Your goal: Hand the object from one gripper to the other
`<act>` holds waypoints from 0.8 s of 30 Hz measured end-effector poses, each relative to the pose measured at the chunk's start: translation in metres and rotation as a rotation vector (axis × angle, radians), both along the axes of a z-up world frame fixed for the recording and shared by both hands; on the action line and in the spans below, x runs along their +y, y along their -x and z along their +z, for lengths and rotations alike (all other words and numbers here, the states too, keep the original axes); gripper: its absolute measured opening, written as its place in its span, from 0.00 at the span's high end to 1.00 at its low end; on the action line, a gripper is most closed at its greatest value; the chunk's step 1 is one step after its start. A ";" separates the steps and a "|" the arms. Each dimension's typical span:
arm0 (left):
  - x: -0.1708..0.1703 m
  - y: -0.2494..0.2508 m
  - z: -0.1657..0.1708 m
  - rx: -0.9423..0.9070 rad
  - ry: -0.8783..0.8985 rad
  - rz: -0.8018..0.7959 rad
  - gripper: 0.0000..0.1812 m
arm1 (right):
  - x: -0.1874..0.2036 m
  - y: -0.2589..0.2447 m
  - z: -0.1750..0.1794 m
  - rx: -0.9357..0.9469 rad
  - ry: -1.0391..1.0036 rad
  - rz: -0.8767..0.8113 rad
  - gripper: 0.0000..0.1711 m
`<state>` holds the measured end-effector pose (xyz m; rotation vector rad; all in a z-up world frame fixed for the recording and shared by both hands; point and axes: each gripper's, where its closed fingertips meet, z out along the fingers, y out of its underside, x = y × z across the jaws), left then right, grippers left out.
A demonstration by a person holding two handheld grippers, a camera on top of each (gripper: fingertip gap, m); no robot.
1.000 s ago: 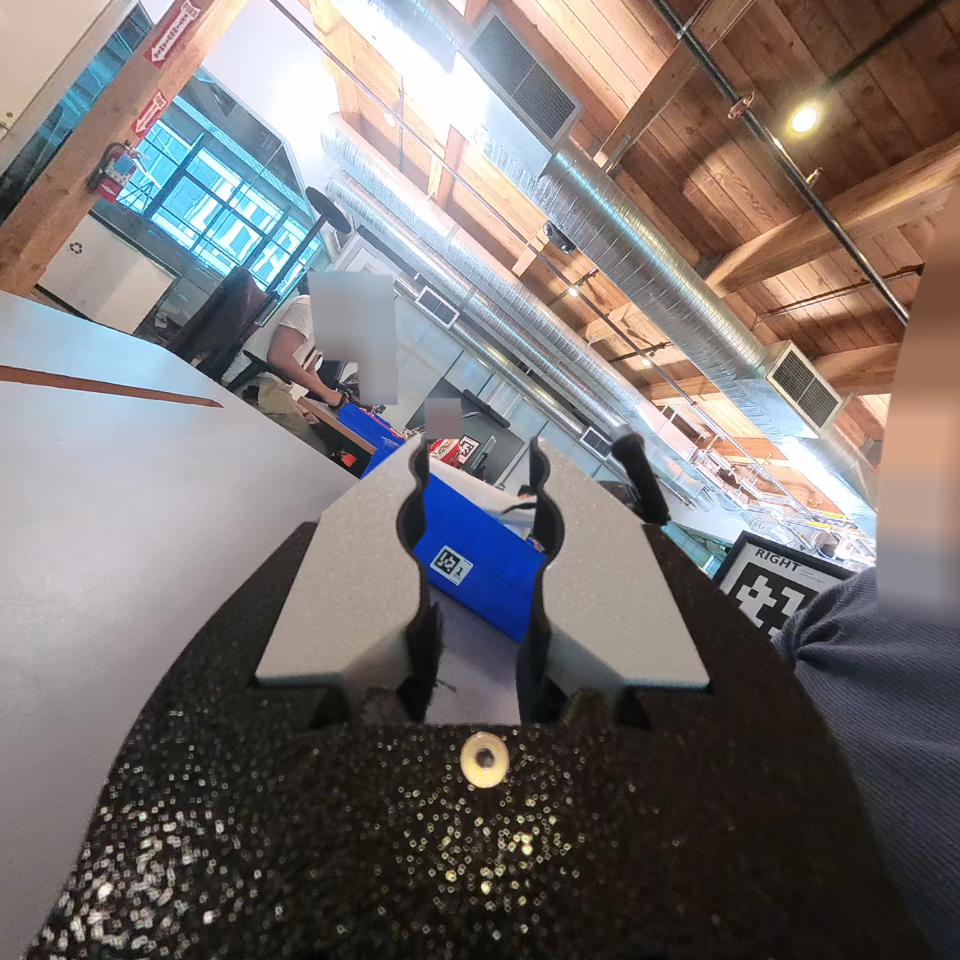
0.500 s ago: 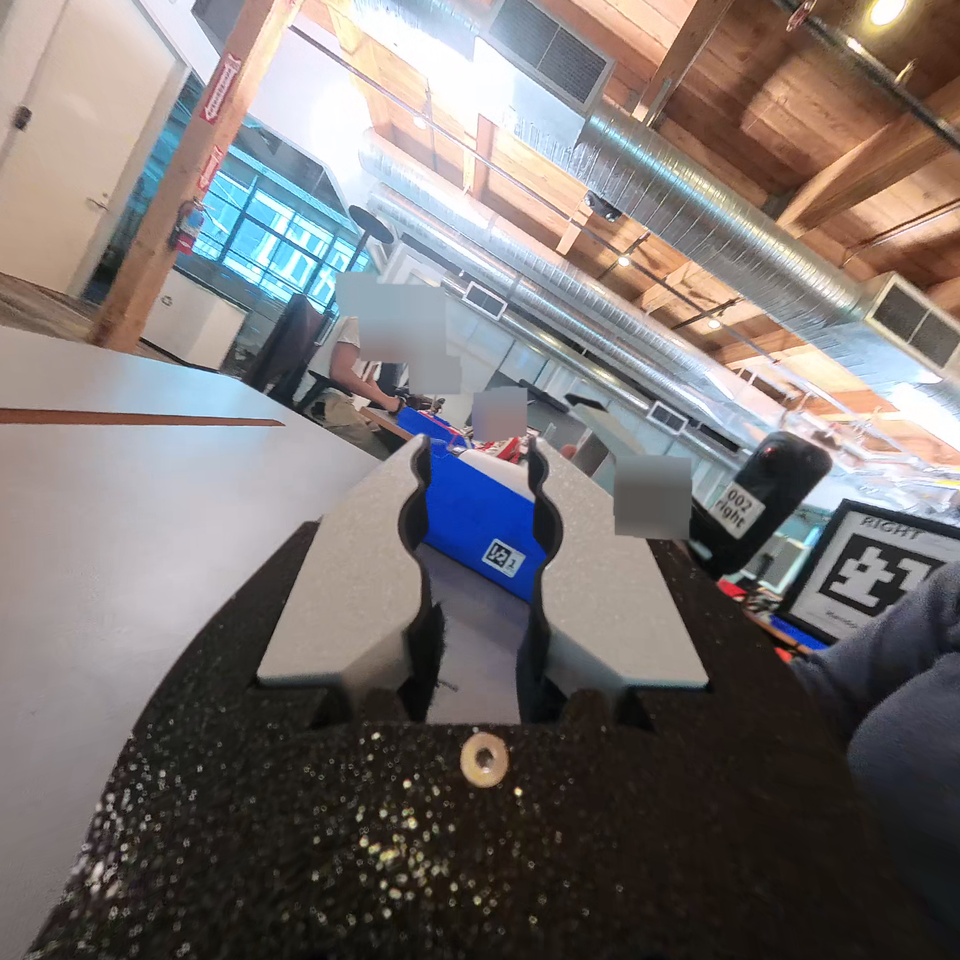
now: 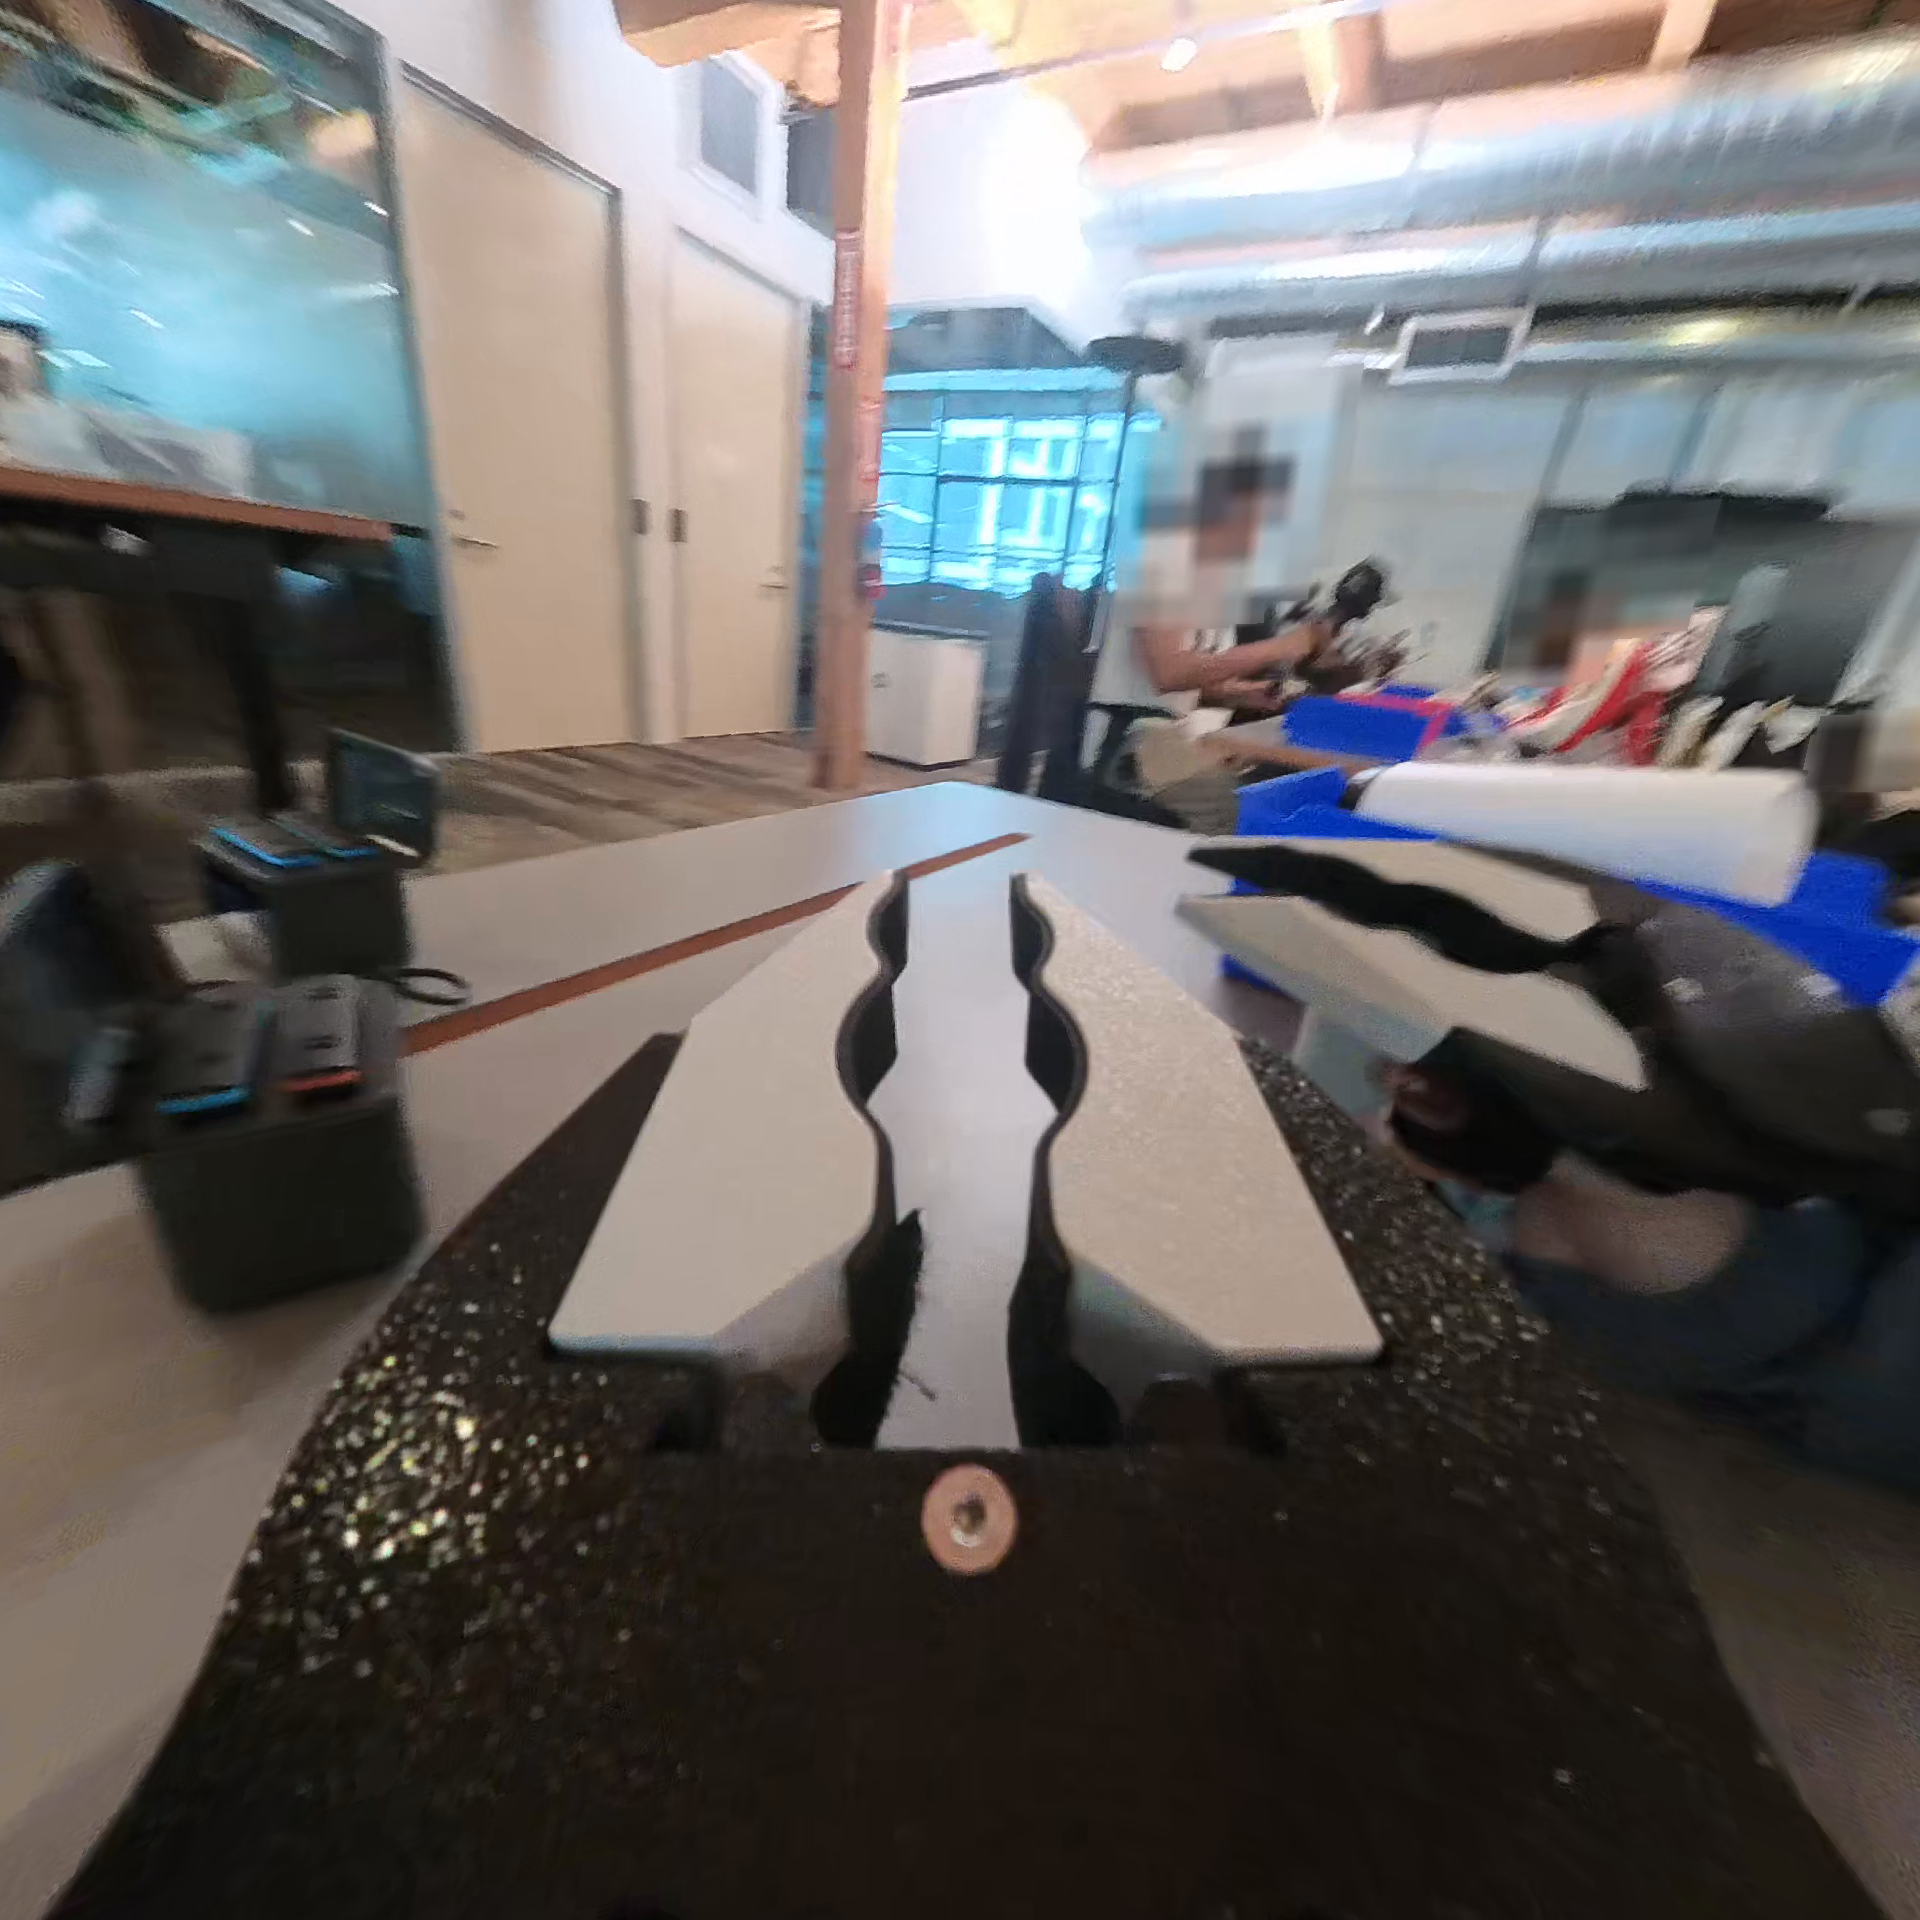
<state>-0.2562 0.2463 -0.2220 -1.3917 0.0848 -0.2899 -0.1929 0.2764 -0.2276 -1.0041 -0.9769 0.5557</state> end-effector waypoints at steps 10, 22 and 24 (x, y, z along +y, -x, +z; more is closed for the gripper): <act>-0.044 0.015 0.106 0.114 -0.100 0.129 0.91 | -0.004 0.009 -0.011 -0.114 -0.100 -0.054 0.91; -0.273 0.136 0.103 -0.069 0.625 0.585 0.87 | 0.000 0.009 -0.012 -0.119 -0.093 -0.072 0.92; -0.296 0.155 0.079 -0.082 0.771 0.612 0.89 | 0.000 0.010 -0.011 -0.111 -0.087 -0.065 0.92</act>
